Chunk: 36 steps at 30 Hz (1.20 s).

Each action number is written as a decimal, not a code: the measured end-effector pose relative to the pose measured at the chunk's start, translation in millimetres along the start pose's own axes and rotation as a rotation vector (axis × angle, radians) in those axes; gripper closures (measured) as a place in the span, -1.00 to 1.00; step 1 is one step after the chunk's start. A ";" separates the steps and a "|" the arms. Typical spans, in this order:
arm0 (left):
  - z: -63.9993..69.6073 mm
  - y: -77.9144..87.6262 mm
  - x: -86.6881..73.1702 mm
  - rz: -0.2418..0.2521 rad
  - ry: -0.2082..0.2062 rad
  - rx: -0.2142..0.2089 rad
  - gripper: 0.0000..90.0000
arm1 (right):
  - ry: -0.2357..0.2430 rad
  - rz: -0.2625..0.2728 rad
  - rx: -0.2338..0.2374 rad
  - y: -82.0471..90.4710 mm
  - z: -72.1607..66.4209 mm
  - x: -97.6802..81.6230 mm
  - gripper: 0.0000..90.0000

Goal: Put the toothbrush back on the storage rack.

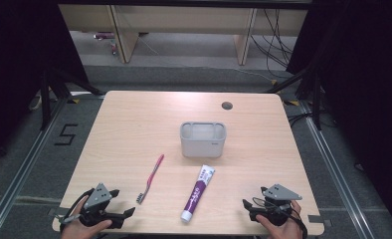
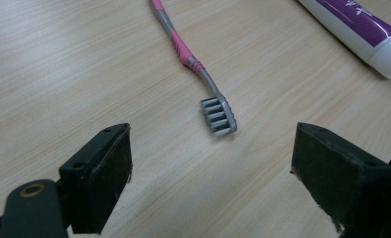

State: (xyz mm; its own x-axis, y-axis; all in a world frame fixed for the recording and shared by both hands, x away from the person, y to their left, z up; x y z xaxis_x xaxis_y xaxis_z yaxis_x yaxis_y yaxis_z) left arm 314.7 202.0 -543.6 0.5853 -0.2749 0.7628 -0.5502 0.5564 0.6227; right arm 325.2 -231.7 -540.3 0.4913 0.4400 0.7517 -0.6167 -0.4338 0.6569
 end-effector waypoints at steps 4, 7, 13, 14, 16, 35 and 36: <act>0.3 -0.4 -0.3 0.001 -0.005 -0.006 -0.65 | 0.020 0.000 0.001 -1.3 -0.8 0.6 -0.52; 1.9 -1.4 1.1 0.026 0.012 -0.008 -0.65 | -0.005 -0.008 -0.016 -0.2 -3.2 0.1 -0.52; 3.1 0.7 2.0 0.023 0.006 -0.016 -0.53 | 0.039 0.004 -0.028 -1.5 1.5 1.2 -0.51; 3.2 1.1 1.9 0.020 0.004 -0.020 -0.50 | 0.041 0.006 -0.025 -1.5 1.3 1.5 -0.51; 3.8 0.9 1.8 0.020 0.009 -0.026 -0.46 | 0.013 0.002 -0.012 -1.6 -1.3 1.4 -0.51; 21.1 -2.3 20.2 0.109 -0.042 -0.082 0.97 | 0.036 0.007 -0.009 -3.7 -0.6 2.0 -0.50; 22.3 -5.4 21.9 0.111 -0.055 -0.091 0.99 | 0.024 0.004 0.007 -4.3 -2.6 1.7 -0.50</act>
Point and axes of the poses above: each handheld gripper's, and its own axes: y roughly backward along the jaws, x roughly out of its top, z roughly to its right, the point moved 7 cm from there along -y, roughly forward along the jaws, and after that the axes turned 8 degrees about y, right-handed, at the moved point
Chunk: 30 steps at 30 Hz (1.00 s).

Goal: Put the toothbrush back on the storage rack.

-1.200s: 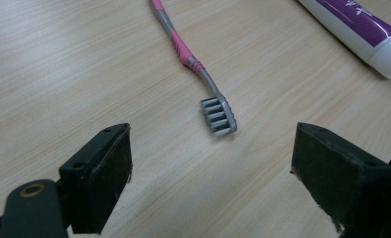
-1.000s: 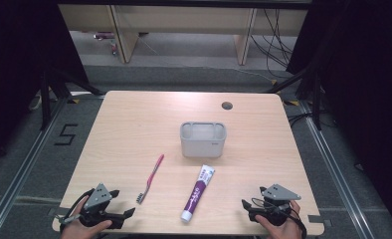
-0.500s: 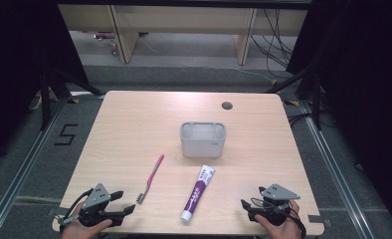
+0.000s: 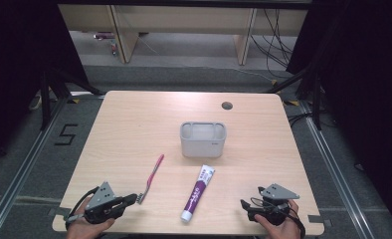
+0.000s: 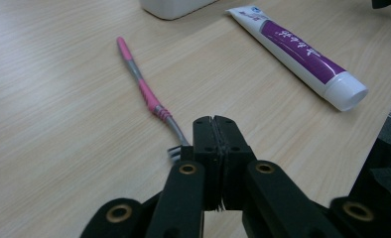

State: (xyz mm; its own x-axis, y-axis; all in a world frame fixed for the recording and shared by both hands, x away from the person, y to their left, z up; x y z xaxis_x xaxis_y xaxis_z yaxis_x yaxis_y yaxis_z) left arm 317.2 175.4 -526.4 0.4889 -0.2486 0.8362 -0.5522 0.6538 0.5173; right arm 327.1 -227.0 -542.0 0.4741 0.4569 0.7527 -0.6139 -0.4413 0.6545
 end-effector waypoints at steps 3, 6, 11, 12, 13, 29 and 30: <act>2.1 -9.2 2.1 -0.030 -0.016 -0.005 0.99 | -0.001 -0.004 0.002 -0.1 -0.7 0.0 -0.50; 2.4 -18.9 4.1 -0.045 -0.015 -0.013 0.99 | 0.017 0.000 -0.005 -0.2 0.5 0.0 -0.50; -2.1 -30.6 5.1 -0.060 0.009 -0.018 0.99 | 0.020 -0.004 0.009 0.0 -0.2 -0.3 -0.50; -2.8 -32.3 5.0 -0.065 0.011 -0.021 0.99 | 0.020 -0.002 -0.005 0.0 0.5 -0.2 -0.50; -2.4 -34.2 5.3 -0.061 0.022 -0.017 0.99 | 0.010 0.001 0.018 -1.3 -1.4 -0.2 -0.50; -8.6 -45.4 -5.6 -0.163 -0.018 -0.010 0.99 | 0.012 -0.016 0.041 -1.4 -3.4 -1.4 -0.50; -8.9 -45.4 -5.6 -0.163 -0.018 -0.010 0.99 | 0.018 -0.013 0.014 -0.7 -1.6 -1.2 -0.50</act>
Point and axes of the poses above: each handheld gripper's, and its own axes: y roughly backward along the jaws, x roughly out of its top, z roughly to its right, the point moved 7 cm from there along -y, roughly forward along the jaws, and after that the axes turned 8 degrees about y, right-handed, at the moved point
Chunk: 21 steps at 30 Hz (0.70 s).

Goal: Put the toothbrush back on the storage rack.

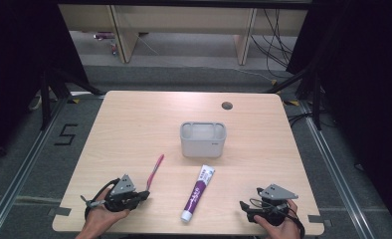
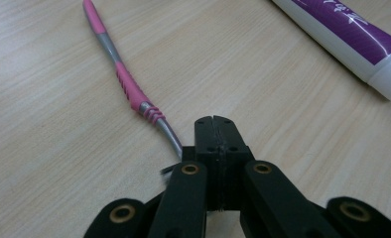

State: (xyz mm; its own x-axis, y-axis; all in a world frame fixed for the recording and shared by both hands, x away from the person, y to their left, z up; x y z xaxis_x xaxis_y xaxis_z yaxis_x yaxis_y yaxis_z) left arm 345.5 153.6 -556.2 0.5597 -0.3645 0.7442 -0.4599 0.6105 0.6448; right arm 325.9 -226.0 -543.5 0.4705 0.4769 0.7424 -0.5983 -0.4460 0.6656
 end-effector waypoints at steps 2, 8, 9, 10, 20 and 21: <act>-1.8 -0.2 -0.3 -0.002 -0.002 0.010 0.99 | -0.007 0.003 0.007 -0.5 -1.0 -0.1 -0.50; -5.2 0.6 -1.9 -0.008 0.006 0.016 0.99 | -0.004 -0.001 0.035 -0.4 -1.4 -0.2 -0.50; -7.3 1.3 -2.2 -0.015 -0.001 0.026 0.99 | -0.004 -0.001 0.035 -0.4 -1.4 -0.2 -0.50; -7.6 1.1 -2.2 -0.009 0.009 0.024 0.99 | -0.005 -0.002 0.032 -0.5 -1.7 -0.2 -0.50; -24.7 3.9 -3.2 -0.005 0.019 0.056 0.99 | 0.006 -0.005 -0.008 -0.4 -0.1 -0.7 -0.49; -24.6 3.8 -3.2 -0.004 0.033 0.057 0.99 | 0.006 -0.005 -0.008 -0.4 -0.1 -0.7 -0.49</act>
Point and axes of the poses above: each handheld gripper's, and its own axes: y roughly backward along the jaws, x roughly out of its top, z roughly to its right, the point moved 7 cm from there along -y, roughly forward along the jaws, and after that the axes turned 8 degrees about y, right-handed, at the moved point
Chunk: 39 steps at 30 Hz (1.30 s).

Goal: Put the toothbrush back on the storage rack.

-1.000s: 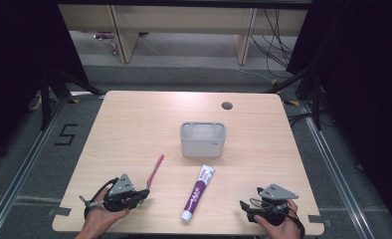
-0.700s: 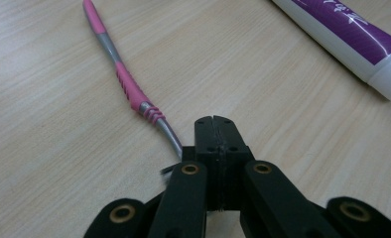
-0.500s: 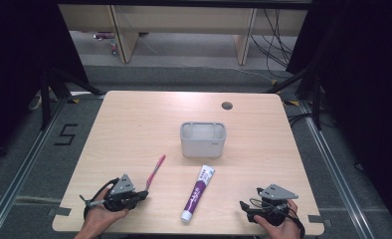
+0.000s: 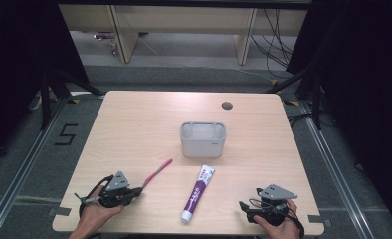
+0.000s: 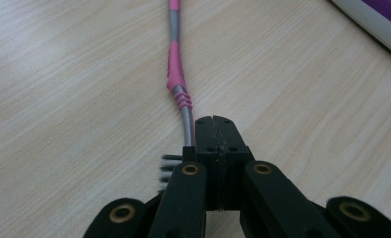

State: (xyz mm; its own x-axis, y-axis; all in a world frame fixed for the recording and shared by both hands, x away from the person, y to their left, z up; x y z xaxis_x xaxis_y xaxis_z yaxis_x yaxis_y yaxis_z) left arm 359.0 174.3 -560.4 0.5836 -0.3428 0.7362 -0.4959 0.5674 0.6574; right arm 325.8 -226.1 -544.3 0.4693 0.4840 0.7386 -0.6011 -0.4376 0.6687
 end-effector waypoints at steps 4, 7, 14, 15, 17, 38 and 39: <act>-6.4 -1.0 0.6 0.001 0.005 0.018 0.99 | -0.013 -0.005 0.020 -0.4 -1.9 -0.5 -0.49; -11.8 -0.4 1.4 -0.004 0.004 0.029 0.99 | -0.012 -0.004 0.024 -0.8 -2.5 -0.2 -0.49; -29.5 -0.5 3.9 -0.006 0.019 0.059 0.99 | 0.012 0.000 0.000 -0.3 0.8 0.0 -0.49; -31.6 -0.1 4.0 -0.015 0.020 0.063 0.99 | 0.006 -0.003 -0.002 -0.1 0.7 -0.1 -0.49; -35.1 -0.9 5.1 -0.014 0.024 0.067 0.99 | 0.005 -0.004 -0.002 0.0 0.5 -0.2 -0.49; -58.2 -12.9 21.8 -0.011 0.081 0.122 0.99 | -0.020 -0.006 0.016 -1.7 -2.0 -0.6 -0.49; -59.4 -13.4 22.6 -0.015 0.084 0.123 0.99 | -0.017 -0.009 0.011 -1.4 -1.3 -0.9 -0.49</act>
State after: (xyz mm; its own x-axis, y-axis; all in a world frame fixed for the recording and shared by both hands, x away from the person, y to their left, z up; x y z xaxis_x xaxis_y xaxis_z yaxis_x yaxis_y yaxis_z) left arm 417.1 203.5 -562.1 0.6404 -0.2841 0.7136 -0.5589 0.4650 0.6866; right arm 325.3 -224.9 -546.0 0.4857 0.4752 0.7337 -0.5893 -0.4419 0.6763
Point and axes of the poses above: each handheld gripper's, and its own axes: y roughly backward along the jaws, x roughly out of its top, z roughly to its right, the point moved 7 cm from there along -y, roughly forward along the jaws, and after that the axes turned 8 degrees about y, right-handed, at the moved point
